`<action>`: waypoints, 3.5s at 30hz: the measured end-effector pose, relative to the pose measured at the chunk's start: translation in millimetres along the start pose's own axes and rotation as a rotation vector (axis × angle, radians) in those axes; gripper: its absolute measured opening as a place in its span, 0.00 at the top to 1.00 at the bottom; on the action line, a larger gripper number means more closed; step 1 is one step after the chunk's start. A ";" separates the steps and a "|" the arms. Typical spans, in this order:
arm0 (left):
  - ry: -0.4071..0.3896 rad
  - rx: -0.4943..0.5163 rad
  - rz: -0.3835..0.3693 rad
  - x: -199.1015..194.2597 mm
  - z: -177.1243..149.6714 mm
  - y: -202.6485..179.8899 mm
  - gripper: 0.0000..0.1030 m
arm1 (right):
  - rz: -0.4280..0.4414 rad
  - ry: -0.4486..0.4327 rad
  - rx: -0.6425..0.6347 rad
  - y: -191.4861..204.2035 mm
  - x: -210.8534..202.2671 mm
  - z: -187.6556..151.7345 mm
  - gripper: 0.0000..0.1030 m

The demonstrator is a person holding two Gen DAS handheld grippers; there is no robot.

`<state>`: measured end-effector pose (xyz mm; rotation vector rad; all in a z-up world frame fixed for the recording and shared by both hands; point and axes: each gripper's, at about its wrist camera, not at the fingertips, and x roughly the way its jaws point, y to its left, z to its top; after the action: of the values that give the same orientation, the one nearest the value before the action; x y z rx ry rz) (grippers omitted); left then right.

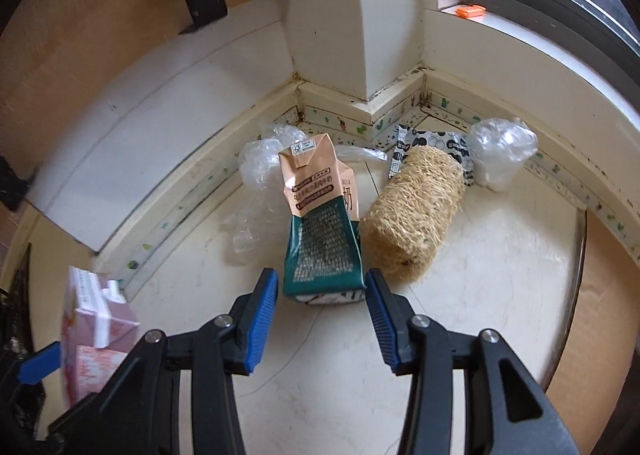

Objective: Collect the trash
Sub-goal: 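Lift the strawberry carton with the left tool while the right tool grasps the green-and-tan carton, then carry both cartons off the counter down over the floor bin, then open both tools to drop the cartons into the bin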

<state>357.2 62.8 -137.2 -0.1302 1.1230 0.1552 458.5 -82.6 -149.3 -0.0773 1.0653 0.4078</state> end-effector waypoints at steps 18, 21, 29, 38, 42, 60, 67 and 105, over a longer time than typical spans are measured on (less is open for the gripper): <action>-0.005 -0.039 -0.053 -14.9 -14.9 11.8 0.45 | 0.109 -0.038 0.123 -10.9 -40.2 -18.6 0.64; -0.017 -0.030 -0.088 -28.3 -21.2 8.2 0.45 | 0.127 -0.041 0.146 -7.6 -63.7 -33.2 0.64; -0.040 0.014 -0.191 -73.5 -54.3 20.5 0.45 | 0.118 -0.090 0.166 16.3 -147.0 -87.3 0.64; -0.065 0.088 -0.308 -136.0 -112.9 41.5 0.45 | 0.059 -0.112 0.184 61.6 -232.7 -165.7 0.64; -0.074 0.127 -0.355 -161.7 -143.4 52.0 0.45 | 0.044 -0.116 0.191 86.2 -260.6 -201.4 0.64; 0.012 0.304 -0.397 -186.4 -269.7 88.7 0.45 | 0.056 0.024 0.252 162.8 -285.4 -346.4 0.64; 0.121 0.324 -0.316 -136.5 -300.8 99.0 0.45 | 0.074 0.134 0.247 170.4 -240.8 -380.7 0.64; 0.532 0.165 -0.135 231.3 -424.3 124.2 0.44 | 0.110 0.590 0.364 113.4 124.2 -511.6 0.64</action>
<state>56.0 121.0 -530.7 -0.1023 1.6457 -0.1012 42.7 -73.2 -491.5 0.1980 1.7172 0.2871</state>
